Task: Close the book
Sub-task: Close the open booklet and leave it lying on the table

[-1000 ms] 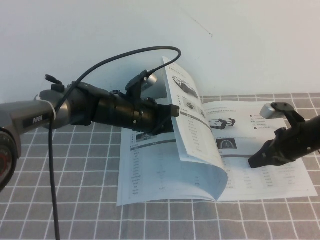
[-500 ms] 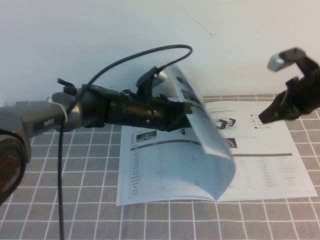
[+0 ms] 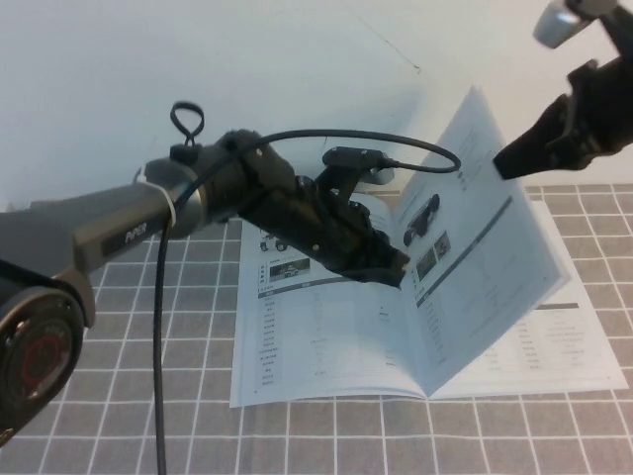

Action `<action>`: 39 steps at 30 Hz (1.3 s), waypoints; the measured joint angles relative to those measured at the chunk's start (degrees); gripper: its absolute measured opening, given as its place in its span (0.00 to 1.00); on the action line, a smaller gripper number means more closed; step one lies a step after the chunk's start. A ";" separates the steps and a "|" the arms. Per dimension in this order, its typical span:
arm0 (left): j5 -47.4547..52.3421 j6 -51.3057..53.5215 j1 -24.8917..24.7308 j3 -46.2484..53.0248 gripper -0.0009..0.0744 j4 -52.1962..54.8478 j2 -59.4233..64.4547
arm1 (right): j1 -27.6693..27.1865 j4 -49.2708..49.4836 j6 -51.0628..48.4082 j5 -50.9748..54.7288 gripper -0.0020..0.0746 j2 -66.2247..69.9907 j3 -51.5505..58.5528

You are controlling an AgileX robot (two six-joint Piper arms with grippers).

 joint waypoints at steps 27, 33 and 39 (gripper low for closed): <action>7.99 -43.09 7.09 -3.21 0.01 52.80 1.17 | 9.41 -13.50 8.44 -6.22 0.02 26.13 0.00; 7.90 -40.99 8.36 -3.21 0.01 49.71 3.23 | 9.41 -13.39 9.68 -6.22 0.02 26.43 -0.13; 6.82 -37.83 8.41 -3.21 0.01 43.81 4.08 | 9.31 -13.05 10.48 -5.56 0.02 26.96 -0.66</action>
